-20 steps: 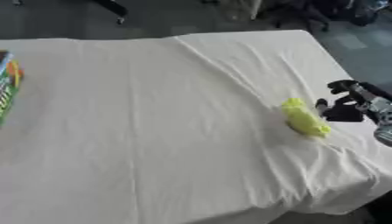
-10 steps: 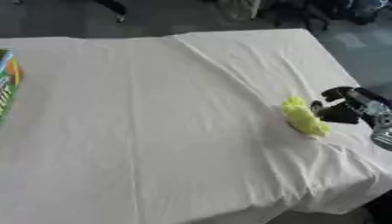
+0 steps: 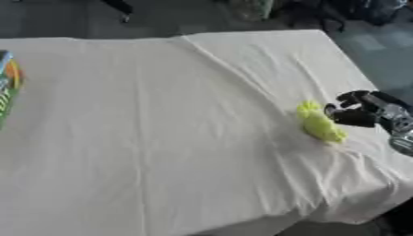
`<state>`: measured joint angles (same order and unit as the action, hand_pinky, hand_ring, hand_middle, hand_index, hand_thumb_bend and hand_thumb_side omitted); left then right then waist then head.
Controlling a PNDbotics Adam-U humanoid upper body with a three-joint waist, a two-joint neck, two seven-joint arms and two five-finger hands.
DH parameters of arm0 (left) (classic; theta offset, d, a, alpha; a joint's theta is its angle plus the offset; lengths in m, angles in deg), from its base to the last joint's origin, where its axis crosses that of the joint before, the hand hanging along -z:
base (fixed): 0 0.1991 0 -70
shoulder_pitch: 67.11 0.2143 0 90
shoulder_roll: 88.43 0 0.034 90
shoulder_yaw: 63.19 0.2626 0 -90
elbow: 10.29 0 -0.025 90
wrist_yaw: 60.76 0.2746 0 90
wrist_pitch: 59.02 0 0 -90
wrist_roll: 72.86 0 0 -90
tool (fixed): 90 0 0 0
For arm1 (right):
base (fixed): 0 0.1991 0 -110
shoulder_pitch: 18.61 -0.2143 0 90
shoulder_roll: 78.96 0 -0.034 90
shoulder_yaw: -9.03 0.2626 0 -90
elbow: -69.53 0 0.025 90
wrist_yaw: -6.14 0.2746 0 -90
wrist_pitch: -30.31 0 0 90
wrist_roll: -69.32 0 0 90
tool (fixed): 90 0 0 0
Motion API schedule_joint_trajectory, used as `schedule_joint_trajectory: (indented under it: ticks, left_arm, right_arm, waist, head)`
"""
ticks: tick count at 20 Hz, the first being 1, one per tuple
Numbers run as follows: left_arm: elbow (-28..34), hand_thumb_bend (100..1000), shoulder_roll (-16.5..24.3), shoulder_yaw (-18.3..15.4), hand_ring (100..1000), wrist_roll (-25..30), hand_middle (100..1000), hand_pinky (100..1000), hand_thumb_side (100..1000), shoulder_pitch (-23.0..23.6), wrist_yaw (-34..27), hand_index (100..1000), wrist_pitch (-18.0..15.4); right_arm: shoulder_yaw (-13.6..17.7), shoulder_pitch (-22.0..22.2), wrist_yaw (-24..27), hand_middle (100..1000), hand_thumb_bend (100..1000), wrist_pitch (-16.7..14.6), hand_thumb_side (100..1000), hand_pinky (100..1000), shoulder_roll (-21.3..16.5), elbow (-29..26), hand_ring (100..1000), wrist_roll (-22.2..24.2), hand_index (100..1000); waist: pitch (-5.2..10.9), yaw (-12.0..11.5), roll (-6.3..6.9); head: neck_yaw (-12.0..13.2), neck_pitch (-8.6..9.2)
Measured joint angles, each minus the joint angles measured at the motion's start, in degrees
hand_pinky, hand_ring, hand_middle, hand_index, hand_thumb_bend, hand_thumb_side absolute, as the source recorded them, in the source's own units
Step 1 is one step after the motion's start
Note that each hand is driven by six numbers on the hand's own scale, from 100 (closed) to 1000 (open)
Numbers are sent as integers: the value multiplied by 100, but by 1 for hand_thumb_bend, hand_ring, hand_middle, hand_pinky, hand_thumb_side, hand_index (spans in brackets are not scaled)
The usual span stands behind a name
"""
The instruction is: Pick up the objects with one hand, pass them to the other hand, and then place them into the box on the other side of the table.
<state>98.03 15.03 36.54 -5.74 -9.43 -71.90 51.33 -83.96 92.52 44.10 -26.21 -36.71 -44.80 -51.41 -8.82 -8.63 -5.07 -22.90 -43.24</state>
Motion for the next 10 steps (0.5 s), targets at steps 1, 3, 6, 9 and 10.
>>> schedule_joint_trajectory:
  ticks: [1, 3, 6, 9, 10]
  left_arm:
    - [-5, 123, 0, 0, 790, 0, 736, 871, 766, -1, 3, 849, 0]
    - [-10, 123, 0, 0, 790, 1, 736, 872, 766, -2, 5, 849, 1]
    - [-12, 124, 0, 0, 790, 1, 736, 872, 767, -9, 6, 848, 1]
    - [-13, 124, 0, 0, 790, 1, 736, 873, 767, -31, 6, 847, 1]
    - [-13, 124, 0, 0, 789, 1, 736, 873, 768, -35, 6, 847, 2]
  right_arm:
    - [-23, 6, -1, 841, 197, 1, 459, 850, 0, 0, 827, 1, 887]
    - [-78, 23, -36, 838, 214, 12, 460, 851, 0, 0, 826, 12, 888]
    - [-151, 89, -149, 837, 232, 32, 457, 852, 3, 0, 826, 32, 890]
    - [-225, 149, -289, 836, 241, 54, 462, 854, 42, 0, 827, 54, 892]
    - [-254, 172, -334, 835, 238, 59, 456, 853, 57, 0, 825, 59, 892]
  waist:
    - [-4, -5, -1]
    - [-15, -20, -6]
    - [-24, -31, -11]
    - [-44, -45, -15]
    - [-47, -48, -16]
  head:
    - [-8, -1]
    - [-22, -1]
    - [-38, -1]
    - [-38, -2]
    - [-38, -2]
